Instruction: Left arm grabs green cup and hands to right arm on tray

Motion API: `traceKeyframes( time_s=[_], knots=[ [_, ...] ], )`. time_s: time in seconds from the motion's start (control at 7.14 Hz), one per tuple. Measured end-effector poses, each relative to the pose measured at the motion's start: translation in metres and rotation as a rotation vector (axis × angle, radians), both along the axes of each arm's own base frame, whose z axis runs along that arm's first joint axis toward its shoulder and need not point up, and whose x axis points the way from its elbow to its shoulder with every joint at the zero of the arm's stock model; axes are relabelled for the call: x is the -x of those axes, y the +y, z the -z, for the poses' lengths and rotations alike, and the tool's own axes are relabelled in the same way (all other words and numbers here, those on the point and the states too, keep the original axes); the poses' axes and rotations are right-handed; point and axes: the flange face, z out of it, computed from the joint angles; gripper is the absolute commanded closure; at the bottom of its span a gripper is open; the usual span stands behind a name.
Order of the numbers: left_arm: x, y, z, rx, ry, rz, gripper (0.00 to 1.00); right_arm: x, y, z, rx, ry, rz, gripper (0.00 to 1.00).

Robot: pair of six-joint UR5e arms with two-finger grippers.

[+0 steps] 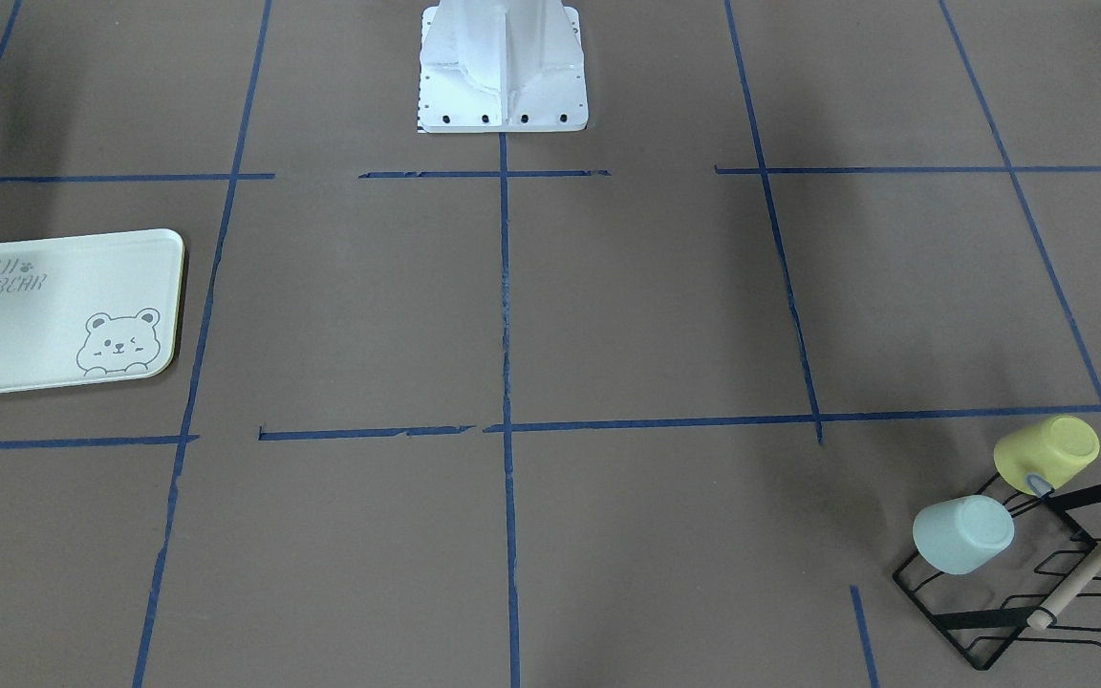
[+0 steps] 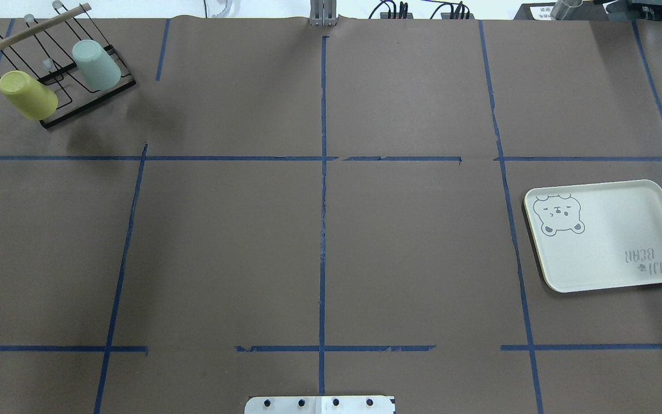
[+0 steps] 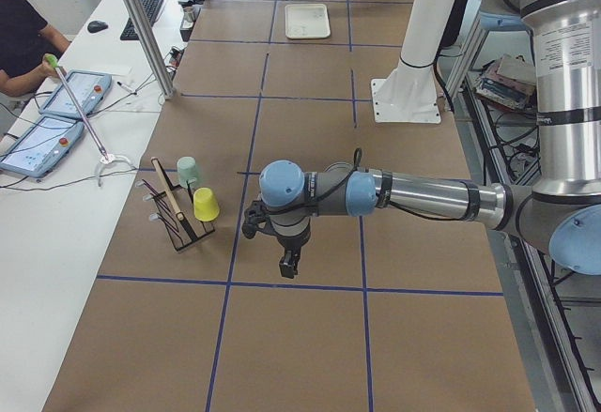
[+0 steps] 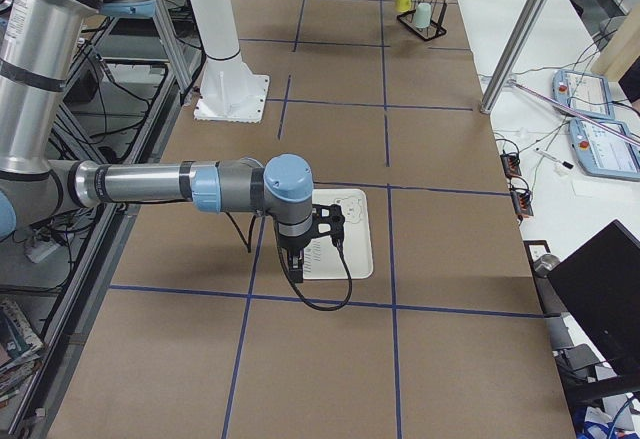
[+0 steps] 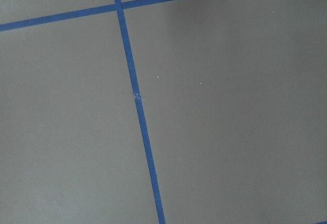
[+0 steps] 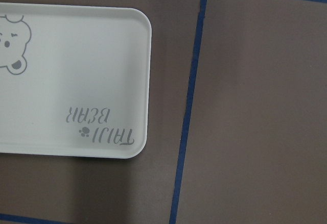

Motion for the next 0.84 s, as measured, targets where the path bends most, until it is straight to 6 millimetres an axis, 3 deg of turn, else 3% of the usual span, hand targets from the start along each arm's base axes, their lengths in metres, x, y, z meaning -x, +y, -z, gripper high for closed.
traceKeyframes(
  time_s=[0.28,0.84],
  knots=[
    [0.003,-0.013,0.016,0.024,-0.006,0.004,0.0,0.0,0.004,0.0,0.002,0.0,0.0,0.0],
    [0.005,-0.016,0.029,0.024,-0.009,0.009,0.0,0.0,0.004,0.002,-0.002,0.0,-0.001,0.0]
  ],
)
